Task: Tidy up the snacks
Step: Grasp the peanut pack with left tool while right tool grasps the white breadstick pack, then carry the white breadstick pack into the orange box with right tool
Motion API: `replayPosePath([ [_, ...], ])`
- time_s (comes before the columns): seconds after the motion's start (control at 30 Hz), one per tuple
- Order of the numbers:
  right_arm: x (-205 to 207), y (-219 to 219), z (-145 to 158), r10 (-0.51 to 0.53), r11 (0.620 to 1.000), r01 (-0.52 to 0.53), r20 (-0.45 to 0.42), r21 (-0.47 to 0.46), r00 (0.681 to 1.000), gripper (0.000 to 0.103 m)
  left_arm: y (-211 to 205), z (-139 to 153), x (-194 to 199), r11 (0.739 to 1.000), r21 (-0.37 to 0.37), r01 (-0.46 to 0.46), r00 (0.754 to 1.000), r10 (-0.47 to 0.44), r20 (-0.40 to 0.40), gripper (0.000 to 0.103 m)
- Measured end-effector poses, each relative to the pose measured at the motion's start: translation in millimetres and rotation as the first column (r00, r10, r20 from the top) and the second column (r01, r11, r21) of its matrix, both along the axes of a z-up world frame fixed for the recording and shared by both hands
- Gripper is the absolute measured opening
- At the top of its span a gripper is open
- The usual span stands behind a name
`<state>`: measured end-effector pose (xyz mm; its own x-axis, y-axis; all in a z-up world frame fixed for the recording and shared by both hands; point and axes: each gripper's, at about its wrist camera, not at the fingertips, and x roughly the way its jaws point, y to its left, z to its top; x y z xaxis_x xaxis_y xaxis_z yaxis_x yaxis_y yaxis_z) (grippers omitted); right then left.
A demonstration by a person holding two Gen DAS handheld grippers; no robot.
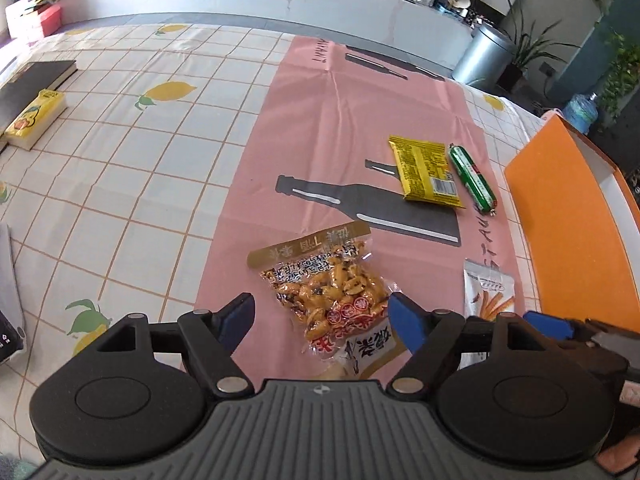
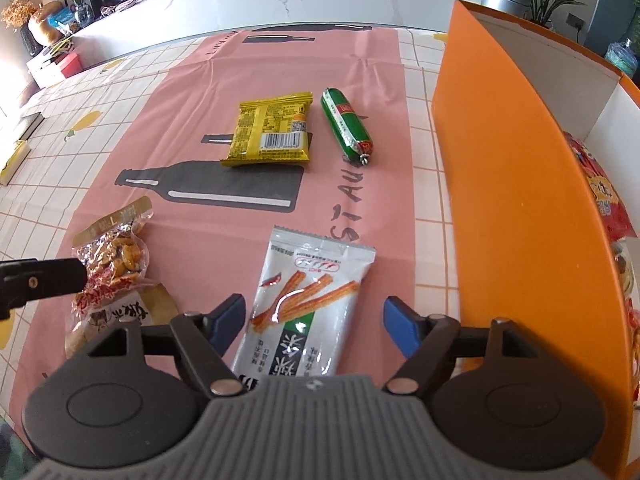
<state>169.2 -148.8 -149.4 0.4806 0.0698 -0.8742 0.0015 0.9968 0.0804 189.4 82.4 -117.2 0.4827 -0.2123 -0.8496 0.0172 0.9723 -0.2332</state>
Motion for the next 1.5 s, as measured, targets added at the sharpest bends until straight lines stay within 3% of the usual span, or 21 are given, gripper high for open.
replayPosePath([
  [0.13, -9.0, 6.2, -4.6, 0.005, 1.000, -0.005, -0.004, -0.006, 1.000, 0.080, -0.4, -14.9, 4.7, 0.993, -0.051, -0.103, 0.994, 0.101, -0.032, 0.089],
  [0.27, -13.5, 16.5, -6.3, 0.052, 0.998, -0.051, 0.023, -0.026, 0.998, 0.081, -9.4, -20.9, 7.1, 0.989, -0.022, -0.146, 0.989, 0.146, -0.013, 0.091],
  [0.57, -13.8, 24.8, -9.7, 0.105, 0.993, -0.099, 0.088, -0.060, 0.991, 0.080, -32.1, -25.9, 8.8, 0.991, 0.102, -0.083, 0.995, 0.077, 0.063, 0.092],
  [0.63, -13.5, 25.3, -9.8, 0.105, 0.993, -0.100, 0.100, -0.060, 0.989, 0.076, -35.9, -26.7, 7.4, 0.990, 0.120, -0.069, 0.995, 0.059, 0.080, 0.083],
  [0.67, -13.9, 25.8, -9.1, 0.105, 0.993, -0.099, 0.108, -0.061, 0.989, 0.073, -36.3, -26.6, 6.5, 0.991, 0.118, -0.065, 0.995, 0.055, 0.088, 0.081],
  [0.73, -14.6, 26.7, -7.1, 0.104, 0.993, -0.097, 0.125, -0.065, 0.987, 0.052, -34.6, -26.4, 5.3, 0.993, 0.103, -0.064, 0.994, 0.055, 0.091, 0.080],
  [0.77, -14.8, 27.0, -6.3, 0.107, 0.993, -0.099, 0.130, -0.066, 0.986, 0.049, -33.1, -26.1, 4.6, 0.994, 0.092, -0.066, 0.994, 0.057, 0.093, 0.079],
  [1.2, -17.3, 25.0, -0.1, 0.100, 0.995, -0.098, 0.120, -0.028, 0.988, 0.046, -24.5, -14.4, -7.4, 0.998, 0.008, -0.067, 0.993, 0.066, 0.095, 0.078],
  [1.5, -28.0, 25.1, 31.3, 0.107, 0.994, -0.104, 0.181, -0.026, 0.978, 0.045, -21.7, 16.4, -19.9, 0.998, -0.018, -0.064, 0.987, 0.066, 0.149, 0.078],
])
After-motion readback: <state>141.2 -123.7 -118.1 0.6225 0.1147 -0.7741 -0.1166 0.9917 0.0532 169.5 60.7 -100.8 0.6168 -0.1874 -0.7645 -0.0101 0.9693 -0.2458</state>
